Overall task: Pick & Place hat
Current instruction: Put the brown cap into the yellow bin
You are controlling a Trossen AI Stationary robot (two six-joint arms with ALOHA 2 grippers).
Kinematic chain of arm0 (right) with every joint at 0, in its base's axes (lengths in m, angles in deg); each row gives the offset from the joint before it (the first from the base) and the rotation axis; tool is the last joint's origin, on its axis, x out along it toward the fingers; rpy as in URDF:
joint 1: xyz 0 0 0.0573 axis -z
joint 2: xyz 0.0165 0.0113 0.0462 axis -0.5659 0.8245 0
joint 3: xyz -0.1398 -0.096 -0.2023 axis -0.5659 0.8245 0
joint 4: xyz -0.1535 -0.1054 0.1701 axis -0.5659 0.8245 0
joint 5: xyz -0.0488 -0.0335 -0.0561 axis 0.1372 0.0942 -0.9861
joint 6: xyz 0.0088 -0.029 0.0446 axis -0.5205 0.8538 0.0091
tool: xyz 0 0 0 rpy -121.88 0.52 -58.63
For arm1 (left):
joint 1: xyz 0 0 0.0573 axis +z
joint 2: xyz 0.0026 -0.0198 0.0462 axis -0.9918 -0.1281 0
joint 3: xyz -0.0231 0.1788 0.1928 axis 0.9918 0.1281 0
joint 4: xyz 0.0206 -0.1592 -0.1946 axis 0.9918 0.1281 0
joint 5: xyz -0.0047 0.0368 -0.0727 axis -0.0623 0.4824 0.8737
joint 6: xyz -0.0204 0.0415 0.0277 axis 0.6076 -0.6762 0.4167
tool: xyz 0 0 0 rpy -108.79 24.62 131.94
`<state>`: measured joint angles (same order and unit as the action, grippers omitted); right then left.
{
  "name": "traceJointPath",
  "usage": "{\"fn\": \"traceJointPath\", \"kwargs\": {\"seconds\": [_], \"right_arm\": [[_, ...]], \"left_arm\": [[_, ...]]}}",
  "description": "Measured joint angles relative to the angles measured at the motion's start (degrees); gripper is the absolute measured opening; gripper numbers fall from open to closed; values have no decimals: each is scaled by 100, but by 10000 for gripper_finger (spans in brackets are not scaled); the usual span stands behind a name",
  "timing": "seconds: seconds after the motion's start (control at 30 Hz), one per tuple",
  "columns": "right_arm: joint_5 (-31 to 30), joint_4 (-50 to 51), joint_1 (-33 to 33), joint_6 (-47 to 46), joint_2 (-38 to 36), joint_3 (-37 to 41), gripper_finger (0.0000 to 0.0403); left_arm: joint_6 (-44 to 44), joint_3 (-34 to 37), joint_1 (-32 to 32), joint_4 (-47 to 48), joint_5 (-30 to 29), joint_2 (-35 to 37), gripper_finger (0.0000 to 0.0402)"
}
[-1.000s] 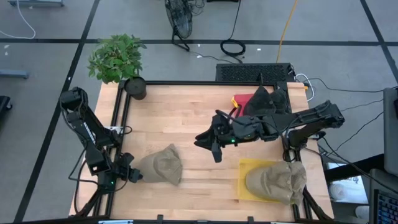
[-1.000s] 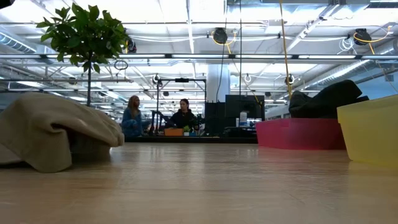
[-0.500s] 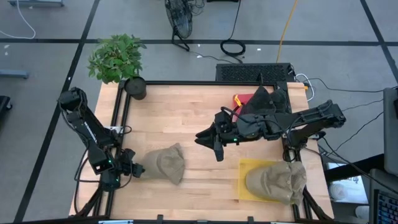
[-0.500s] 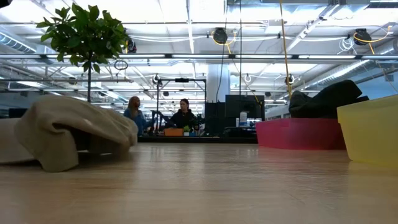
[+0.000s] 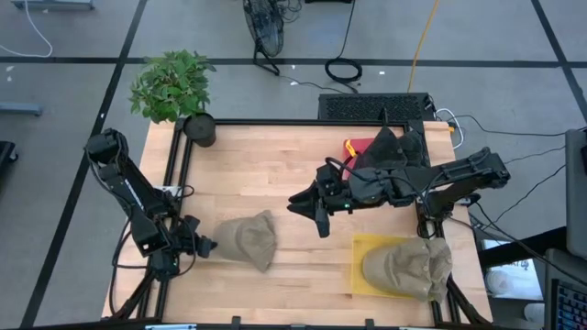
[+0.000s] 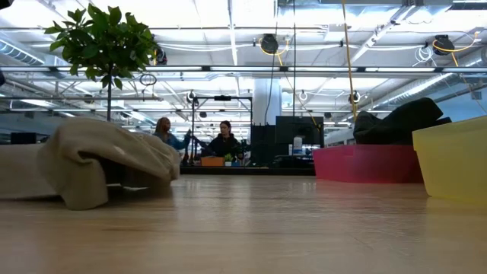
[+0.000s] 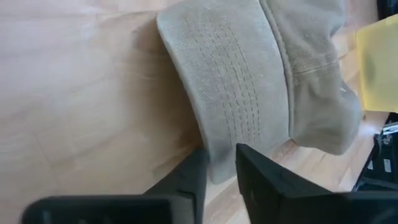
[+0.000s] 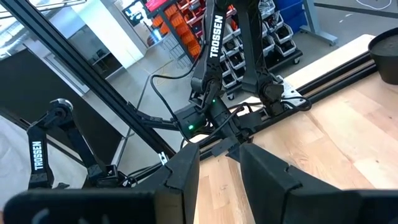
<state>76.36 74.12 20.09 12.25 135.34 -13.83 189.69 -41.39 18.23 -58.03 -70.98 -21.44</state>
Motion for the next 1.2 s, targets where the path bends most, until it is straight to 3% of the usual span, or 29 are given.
{"fn": "traceJointPath", "kwargs": {"seconds": [0.23, 0.33, 0.8, 1.03, 1.2], "right_arm": [[2, 0, 0, -4, 0, 0, 102], [2, 0, 0, -6, 0, 0, 102], [2, 0, 0, -50, 2, 0, 102], [2, -2, 0, -52, 4, 0, 102], [1, -3, 0, -118, 4, 0, 102]], "left_arm": [[-344, 0, 184, -8, -420, 0, 9], [-503, 0, 205, -89, -411, 0, 7], [-27, 190, 313, 36, -161, 2, 162], [-274, 743, 562, -1183, -321, 1, 190], [-553, 691, 605, -1397, -793, 2, 191]]}}
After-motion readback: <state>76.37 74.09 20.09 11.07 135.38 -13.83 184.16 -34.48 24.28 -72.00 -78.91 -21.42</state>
